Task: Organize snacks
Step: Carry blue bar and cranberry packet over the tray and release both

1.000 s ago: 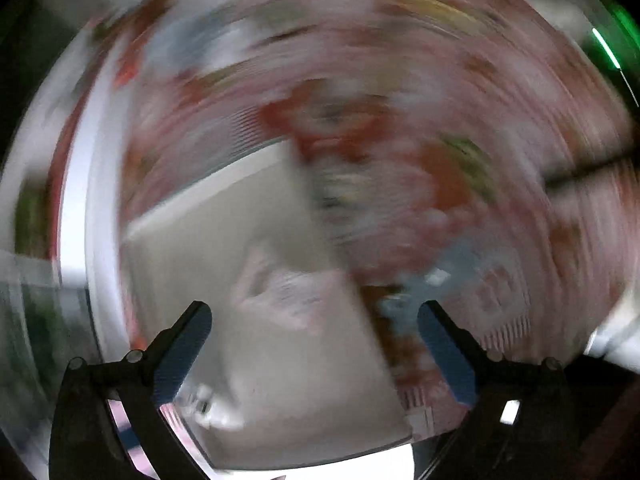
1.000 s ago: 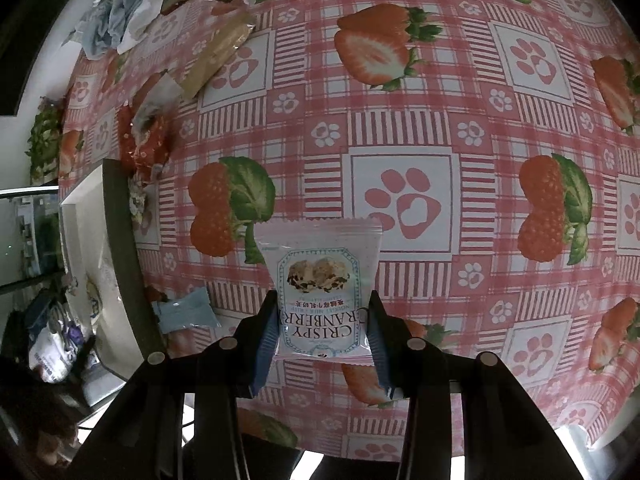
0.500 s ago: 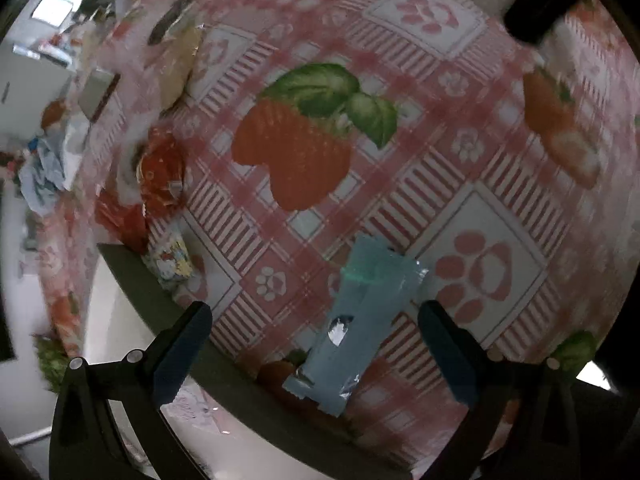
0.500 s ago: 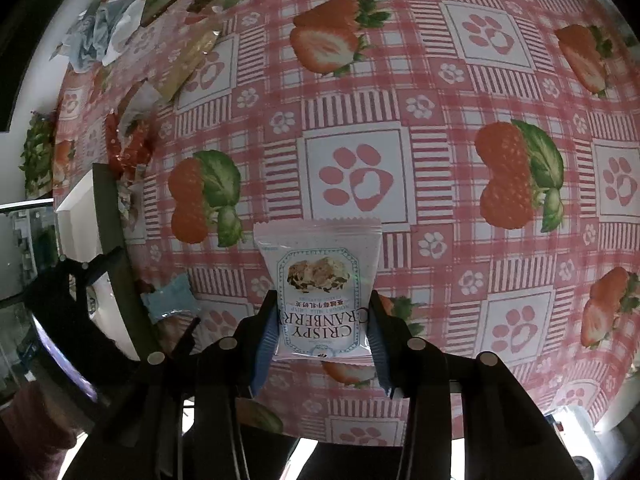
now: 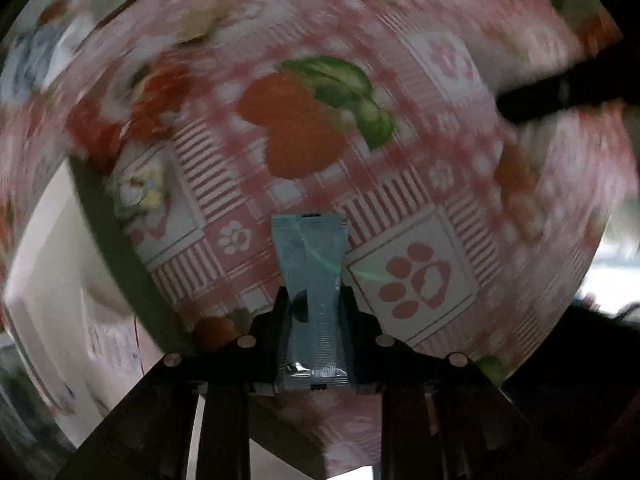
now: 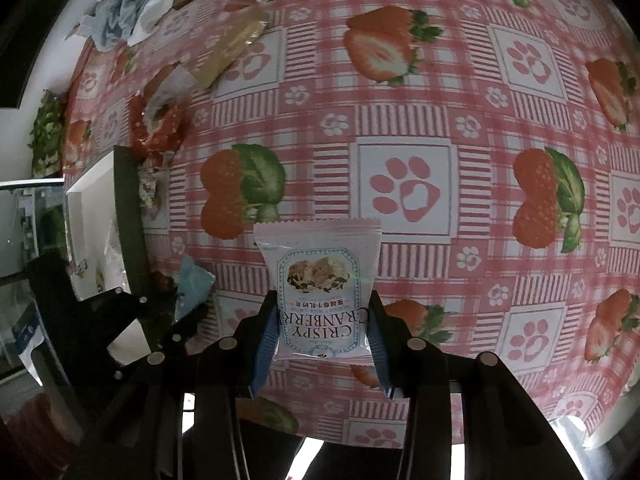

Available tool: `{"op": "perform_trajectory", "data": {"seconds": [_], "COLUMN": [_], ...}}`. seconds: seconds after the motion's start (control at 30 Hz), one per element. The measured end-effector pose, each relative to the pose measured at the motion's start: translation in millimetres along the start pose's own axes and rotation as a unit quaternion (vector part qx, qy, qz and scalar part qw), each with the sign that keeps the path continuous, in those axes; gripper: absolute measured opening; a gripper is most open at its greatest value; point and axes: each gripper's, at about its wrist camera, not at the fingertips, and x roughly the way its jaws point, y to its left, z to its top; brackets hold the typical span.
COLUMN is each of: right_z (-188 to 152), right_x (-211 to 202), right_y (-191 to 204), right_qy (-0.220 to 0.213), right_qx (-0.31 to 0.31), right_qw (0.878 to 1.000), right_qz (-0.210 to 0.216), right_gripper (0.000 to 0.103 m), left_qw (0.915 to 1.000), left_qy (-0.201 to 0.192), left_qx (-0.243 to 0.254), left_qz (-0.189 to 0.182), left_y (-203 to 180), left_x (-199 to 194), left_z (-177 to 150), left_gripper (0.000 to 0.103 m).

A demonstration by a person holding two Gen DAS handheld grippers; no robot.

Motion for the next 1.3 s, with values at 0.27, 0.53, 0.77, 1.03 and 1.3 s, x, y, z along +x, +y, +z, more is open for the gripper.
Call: {"op": "perform_trajectory", "data": {"seconds": [0.27,0.53,0.77,1.03,1.3], "right_z": [9.8,22.8,27.9,28.1,30.8], "right_x": [0.8,4.3,15.1,29.4,46.6], "right_y": [27.0,80.9,148.1,212.1,248.5], "right_qy": [0.003,0.006,0.013,0.020,0.038], "right_qx": [-0.032,-0.095,-0.166,-0.220,-0.245], "right_qw": [0.999,0.995,0.986,0.975,0.968], "right_qz": [-0.006,-0.006,0.003,0.015,0.022], "right_gripper": [0.043,0.043,0.043,0.043,0.043], "left_qw": [0.9870,0.9670,0.9481,0.9374,0.9355], "left_qy": [-0.075,-0.115,-0.119,-0.113,-0.104], "left_qx": [-0.136,-0.227,-0.294,-0.328,-0.336], "left_qz": [-0.043,-0.013,0.019,0.031,0.037], "left_y": [52.6,94.7,141.0,171.1,183.9], "left_x": [-53.6,-90.3,-97.3,-95.9,-89.5], "left_z": [-13.7,-39.7,-67.5,-87.3,-92.2], "left_gripper": [0.025,0.025,0.025,0.025,0.026]}}
